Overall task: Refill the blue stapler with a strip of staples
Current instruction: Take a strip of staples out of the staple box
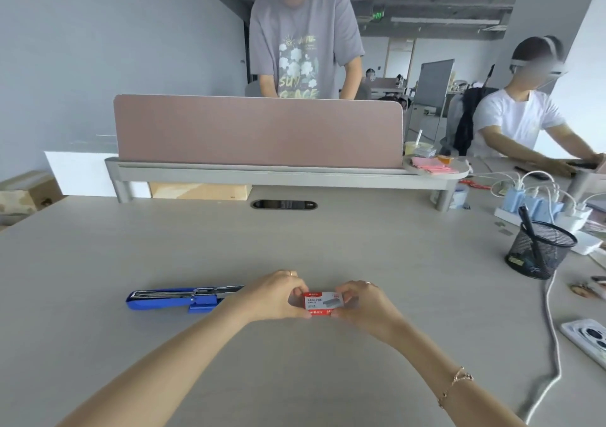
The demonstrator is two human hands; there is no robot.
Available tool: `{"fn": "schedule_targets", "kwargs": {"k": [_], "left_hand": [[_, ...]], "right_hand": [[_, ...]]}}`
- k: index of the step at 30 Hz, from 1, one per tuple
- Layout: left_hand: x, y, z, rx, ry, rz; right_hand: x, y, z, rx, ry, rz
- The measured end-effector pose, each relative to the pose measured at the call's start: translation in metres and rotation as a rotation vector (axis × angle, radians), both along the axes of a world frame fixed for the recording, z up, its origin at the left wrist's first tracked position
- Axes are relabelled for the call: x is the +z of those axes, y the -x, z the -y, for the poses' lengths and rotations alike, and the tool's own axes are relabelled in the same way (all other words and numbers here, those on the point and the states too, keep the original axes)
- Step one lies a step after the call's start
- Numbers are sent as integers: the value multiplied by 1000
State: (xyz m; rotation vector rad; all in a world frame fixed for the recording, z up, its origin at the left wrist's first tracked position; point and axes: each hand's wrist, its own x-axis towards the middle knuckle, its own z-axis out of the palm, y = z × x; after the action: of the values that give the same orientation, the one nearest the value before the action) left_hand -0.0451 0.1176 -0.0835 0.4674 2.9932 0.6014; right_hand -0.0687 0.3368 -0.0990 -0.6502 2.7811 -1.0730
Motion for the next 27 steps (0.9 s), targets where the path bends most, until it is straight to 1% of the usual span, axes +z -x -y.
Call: {"fn": "schedule_targets", "kwargs": {"k": [5,9,14,21,27], "left_hand": [[4,1,-1,28,39,6],[5,2,-1,27,81,16],[6,4,1,24,87,35],[11,4,6,28,128,62],[10,-1,24,65,111,70]], "right_hand": [[2,4,2,-10,-7,16],[0,7,2,-11,-57,-11],[-2,11,1,-2,-90,-50],[-3,16,-2,-15,-98,-60],[-4,20,-18,-41,-70,-21]]}}
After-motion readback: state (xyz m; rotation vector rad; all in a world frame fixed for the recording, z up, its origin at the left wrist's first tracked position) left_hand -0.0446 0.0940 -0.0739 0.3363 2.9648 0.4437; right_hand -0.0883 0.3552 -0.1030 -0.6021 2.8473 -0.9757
